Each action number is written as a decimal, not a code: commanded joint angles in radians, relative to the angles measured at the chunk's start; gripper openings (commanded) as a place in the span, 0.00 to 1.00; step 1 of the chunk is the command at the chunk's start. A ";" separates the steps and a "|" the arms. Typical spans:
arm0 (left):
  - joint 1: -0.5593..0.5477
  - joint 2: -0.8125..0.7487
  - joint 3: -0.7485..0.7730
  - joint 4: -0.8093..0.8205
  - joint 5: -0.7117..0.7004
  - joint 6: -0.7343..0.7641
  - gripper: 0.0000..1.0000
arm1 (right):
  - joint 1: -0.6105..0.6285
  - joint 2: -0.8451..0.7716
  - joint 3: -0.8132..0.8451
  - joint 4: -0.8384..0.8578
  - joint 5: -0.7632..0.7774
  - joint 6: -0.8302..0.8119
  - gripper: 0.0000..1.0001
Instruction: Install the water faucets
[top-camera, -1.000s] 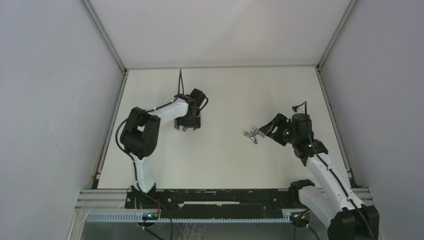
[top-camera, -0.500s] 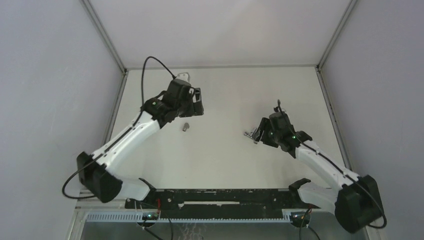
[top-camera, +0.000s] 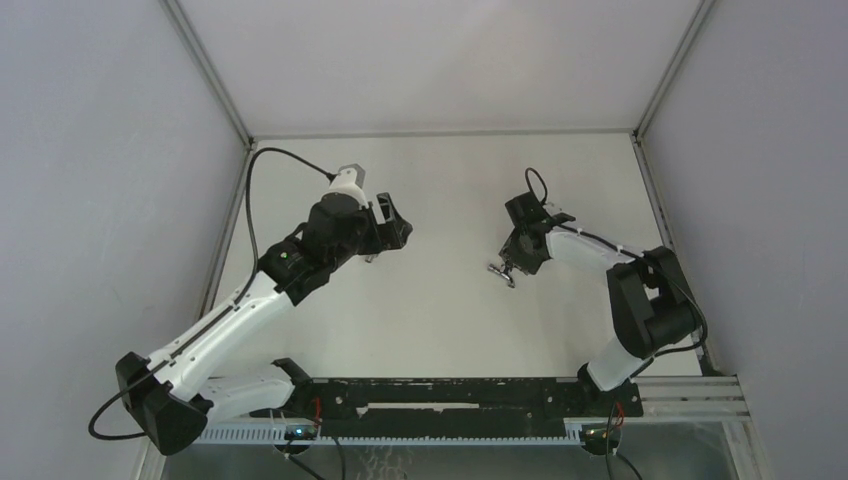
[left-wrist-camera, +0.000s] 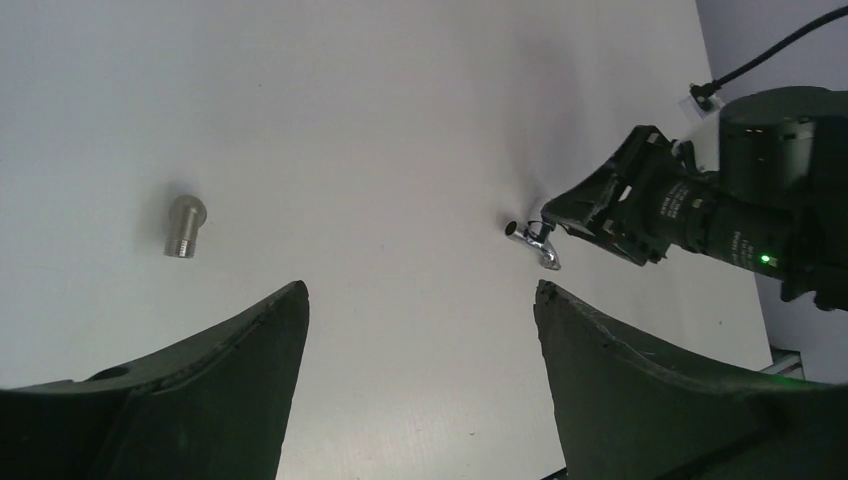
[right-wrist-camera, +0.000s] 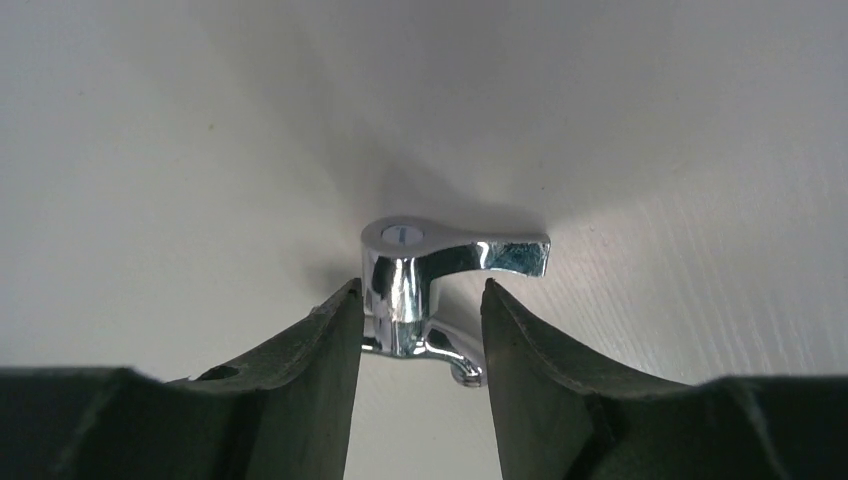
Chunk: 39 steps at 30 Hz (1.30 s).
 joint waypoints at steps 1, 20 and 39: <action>-0.027 -0.004 -0.012 0.064 -0.004 0.014 0.85 | 0.013 0.048 0.051 -0.025 0.057 0.079 0.53; -0.057 0.008 -0.023 0.097 0.099 0.082 0.77 | -0.001 -0.073 0.066 0.042 -0.154 -0.095 0.00; -0.122 0.301 0.036 0.340 0.503 0.008 0.85 | 0.097 -0.405 0.093 0.006 -0.260 -0.107 0.00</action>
